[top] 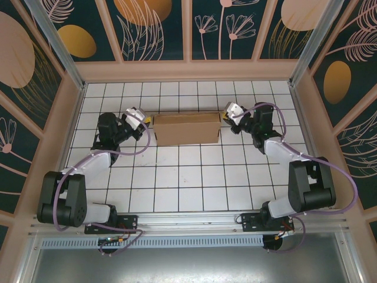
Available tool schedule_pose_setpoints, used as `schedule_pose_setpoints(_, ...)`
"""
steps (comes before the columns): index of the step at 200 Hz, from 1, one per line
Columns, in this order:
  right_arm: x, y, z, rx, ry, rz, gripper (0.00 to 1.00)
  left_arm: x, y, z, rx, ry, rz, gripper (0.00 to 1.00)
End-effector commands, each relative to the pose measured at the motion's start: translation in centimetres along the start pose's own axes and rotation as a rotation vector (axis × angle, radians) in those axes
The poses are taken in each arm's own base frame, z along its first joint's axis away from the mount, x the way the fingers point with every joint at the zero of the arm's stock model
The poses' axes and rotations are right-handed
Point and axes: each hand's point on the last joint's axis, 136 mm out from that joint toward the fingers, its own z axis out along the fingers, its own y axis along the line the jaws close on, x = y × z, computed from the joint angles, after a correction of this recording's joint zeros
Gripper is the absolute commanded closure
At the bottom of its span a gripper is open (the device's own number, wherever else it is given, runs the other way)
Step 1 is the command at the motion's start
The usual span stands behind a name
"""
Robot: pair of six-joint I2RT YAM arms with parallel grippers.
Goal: Fold the paper box
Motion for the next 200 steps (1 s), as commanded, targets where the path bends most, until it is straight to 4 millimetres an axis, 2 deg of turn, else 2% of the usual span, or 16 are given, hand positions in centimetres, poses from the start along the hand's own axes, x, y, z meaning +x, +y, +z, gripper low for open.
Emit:
schedule_pose_setpoints(1, -1.2, -0.8, 0.0, 0.005, -0.015, 0.0, 1.0, -0.6, -0.1, 0.4, 0.037, -0.01, -0.001, 0.91)
schedule_pose_setpoints(18, -1.7, -0.8, 0.1, -0.002, -0.015, 0.012, 1.0, -1.1, -0.2, 0.5, 0.048, -0.013, -0.021, 1.0)
schedule_pose_setpoints(55, -3.3, -0.7, 0.5, 0.007, -0.006, 0.087, 1.0, -1.8, -0.7, 0.7, 0.061, 0.004, -0.058, 1.0)
schedule_pose_setpoints(98, -3.9, -0.9, 1.5, 0.086, 0.085, 0.261, 1.0, -2.6, -0.1, 1.3, 0.053, 0.036, -0.234, 1.0)
schedule_pose_setpoints(136, -4.3, 0.3, 2.3, 0.059, 0.181, 0.357, 1.0, -2.2, -0.3, 2.4, 0.064, 0.115, -0.407, 1.0)
schedule_pose_setpoints(171, -5.3, -0.9, 2.2, 0.109, 0.164, 0.528, 1.0, -1.8, 0.3, 3.2, 0.053, 0.188, -0.545, 1.0)
schedule_pose_setpoints(200, -4.0, -1.9, 3.1, 0.128, 0.277, 0.748, 1.0, -0.4, 0.2, 3.4, 0.038, 0.241, -0.608, 1.0)
